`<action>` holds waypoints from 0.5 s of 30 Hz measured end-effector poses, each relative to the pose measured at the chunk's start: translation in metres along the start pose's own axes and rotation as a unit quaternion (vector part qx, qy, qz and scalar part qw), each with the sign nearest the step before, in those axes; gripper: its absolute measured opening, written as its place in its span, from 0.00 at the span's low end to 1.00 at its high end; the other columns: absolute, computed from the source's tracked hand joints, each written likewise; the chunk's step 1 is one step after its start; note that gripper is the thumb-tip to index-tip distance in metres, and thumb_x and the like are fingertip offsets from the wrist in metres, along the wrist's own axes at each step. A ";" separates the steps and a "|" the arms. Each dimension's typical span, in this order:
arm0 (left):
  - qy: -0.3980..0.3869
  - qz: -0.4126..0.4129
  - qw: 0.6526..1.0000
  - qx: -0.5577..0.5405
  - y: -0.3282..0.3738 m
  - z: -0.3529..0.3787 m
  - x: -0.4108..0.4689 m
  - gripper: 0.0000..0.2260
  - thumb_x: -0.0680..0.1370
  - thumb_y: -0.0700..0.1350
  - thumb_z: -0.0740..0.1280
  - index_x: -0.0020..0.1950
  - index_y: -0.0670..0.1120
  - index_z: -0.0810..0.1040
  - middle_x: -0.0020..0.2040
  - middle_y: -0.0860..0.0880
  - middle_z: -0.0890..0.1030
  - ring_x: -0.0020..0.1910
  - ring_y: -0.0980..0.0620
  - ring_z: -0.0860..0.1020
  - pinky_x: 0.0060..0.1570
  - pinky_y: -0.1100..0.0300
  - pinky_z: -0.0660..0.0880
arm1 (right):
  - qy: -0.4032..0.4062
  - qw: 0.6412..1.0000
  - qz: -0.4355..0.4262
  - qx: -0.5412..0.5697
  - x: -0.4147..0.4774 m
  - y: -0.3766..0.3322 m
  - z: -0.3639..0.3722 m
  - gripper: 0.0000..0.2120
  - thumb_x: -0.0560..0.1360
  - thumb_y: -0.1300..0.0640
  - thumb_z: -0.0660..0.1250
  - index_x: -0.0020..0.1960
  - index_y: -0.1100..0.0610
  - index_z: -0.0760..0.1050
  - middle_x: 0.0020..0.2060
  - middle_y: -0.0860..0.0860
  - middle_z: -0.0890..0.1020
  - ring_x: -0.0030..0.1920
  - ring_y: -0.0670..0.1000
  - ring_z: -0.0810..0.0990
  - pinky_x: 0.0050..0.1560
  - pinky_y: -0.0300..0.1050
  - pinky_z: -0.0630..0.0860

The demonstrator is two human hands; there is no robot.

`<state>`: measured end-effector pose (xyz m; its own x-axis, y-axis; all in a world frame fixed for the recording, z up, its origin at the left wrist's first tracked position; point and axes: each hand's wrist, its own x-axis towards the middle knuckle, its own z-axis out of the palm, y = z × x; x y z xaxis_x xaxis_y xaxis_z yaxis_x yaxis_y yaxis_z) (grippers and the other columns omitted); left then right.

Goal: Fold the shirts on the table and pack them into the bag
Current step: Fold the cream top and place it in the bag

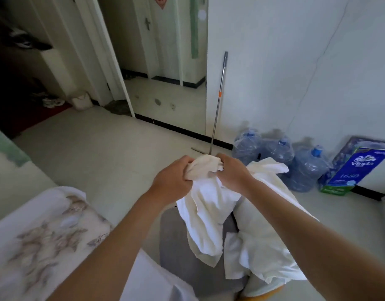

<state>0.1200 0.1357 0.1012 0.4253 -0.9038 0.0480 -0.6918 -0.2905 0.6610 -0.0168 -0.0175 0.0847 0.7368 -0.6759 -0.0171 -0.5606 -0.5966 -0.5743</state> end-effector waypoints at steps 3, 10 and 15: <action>0.022 -0.002 0.998 -0.063 -0.017 -0.042 -0.037 0.29 0.70 0.52 0.74 0.67 0.64 0.65 0.56 0.63 0.75 0.51 0.61 0.76 0.47 0.66 0.73 | -0.012 0.996 -0.090 0.024 -0.002 -0.081 0.025 0.13 0.70 0.53 0.69 0.52 0.48 0.69 0.42 0.44 0.78 0.44 0.51 0.77 0.43 0.46 0.71; 0.145 -0.063 0.987 -0.039 -0.117 -0.155 -0.166 0.13 0.76 0.40 0.61 0.52 0.57 0.79 0.47 0.58 0.82 0.48 0.57 0.79 0.47 0.60 0.76 | -0.142 0.962 -0.153 -0.174 -0.033 -0.185 0.105 0.21 0.69 0.48 0.72 0.62 0.47 0.74 0.52 0.46 0.78 0.54 0.51 0.75 0.53 0.45 0.68; 0.240 -0.127 0.960 -0.061 -0.176 -0.211 -0.284 0.10 0.76 0.39 0.62 0.48 0.55 0.78 0.43 0.57 0.82 0.45 0.57 0.78 0.43 0.61 0.72 | -0.205 0.972 -0.116 -0.011 -0.070 -0.274 0.187 0.02 0.79 0.53 0.62 0.51 0.48 0.70 0.44 0.47 0.78 0.45 0.52 0.77 0.40 0.44 0.69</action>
<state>0.2443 0.5099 0.1295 0.8117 -0.5509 0.1941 -0.4691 -0.4170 0.7785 0.1562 0.2738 0.0898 0.9304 -0.2961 -0.2161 -0.3662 -0.7250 -0.5834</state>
